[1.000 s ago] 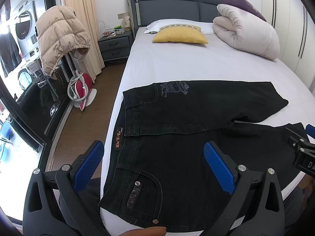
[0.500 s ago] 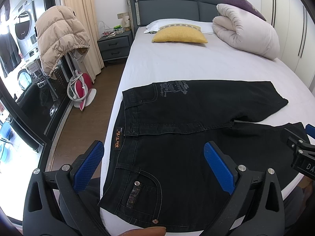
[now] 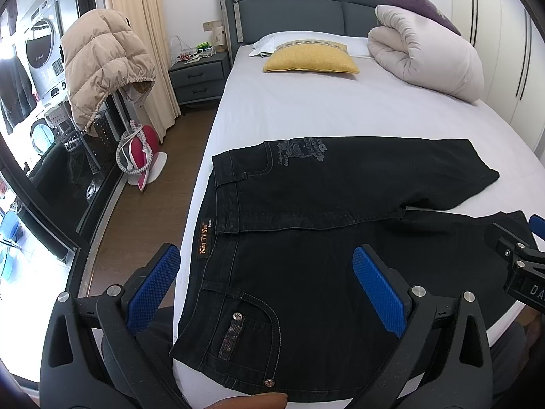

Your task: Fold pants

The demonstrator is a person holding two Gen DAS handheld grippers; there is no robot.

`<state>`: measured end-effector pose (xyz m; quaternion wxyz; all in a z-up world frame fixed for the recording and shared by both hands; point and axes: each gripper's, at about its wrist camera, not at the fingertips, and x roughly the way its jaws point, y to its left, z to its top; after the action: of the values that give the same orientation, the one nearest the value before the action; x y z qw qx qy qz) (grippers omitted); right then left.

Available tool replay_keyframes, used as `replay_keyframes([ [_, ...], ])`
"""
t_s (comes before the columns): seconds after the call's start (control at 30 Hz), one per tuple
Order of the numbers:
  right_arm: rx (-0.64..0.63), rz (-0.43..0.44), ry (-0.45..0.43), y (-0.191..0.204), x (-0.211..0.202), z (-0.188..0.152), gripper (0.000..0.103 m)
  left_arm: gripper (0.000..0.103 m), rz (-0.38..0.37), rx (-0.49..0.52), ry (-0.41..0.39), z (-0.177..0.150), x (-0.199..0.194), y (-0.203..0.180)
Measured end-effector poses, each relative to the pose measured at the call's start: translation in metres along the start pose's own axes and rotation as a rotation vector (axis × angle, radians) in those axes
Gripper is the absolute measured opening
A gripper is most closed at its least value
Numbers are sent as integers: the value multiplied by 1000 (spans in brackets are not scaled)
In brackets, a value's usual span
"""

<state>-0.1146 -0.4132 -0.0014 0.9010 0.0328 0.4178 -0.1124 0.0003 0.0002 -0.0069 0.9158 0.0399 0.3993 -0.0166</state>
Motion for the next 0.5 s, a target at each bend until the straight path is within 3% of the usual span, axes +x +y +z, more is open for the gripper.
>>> replay_keyframes([
  [0.5,-3,0,2,1,0,-2,103,103,0,1,1,0,1,0],
])
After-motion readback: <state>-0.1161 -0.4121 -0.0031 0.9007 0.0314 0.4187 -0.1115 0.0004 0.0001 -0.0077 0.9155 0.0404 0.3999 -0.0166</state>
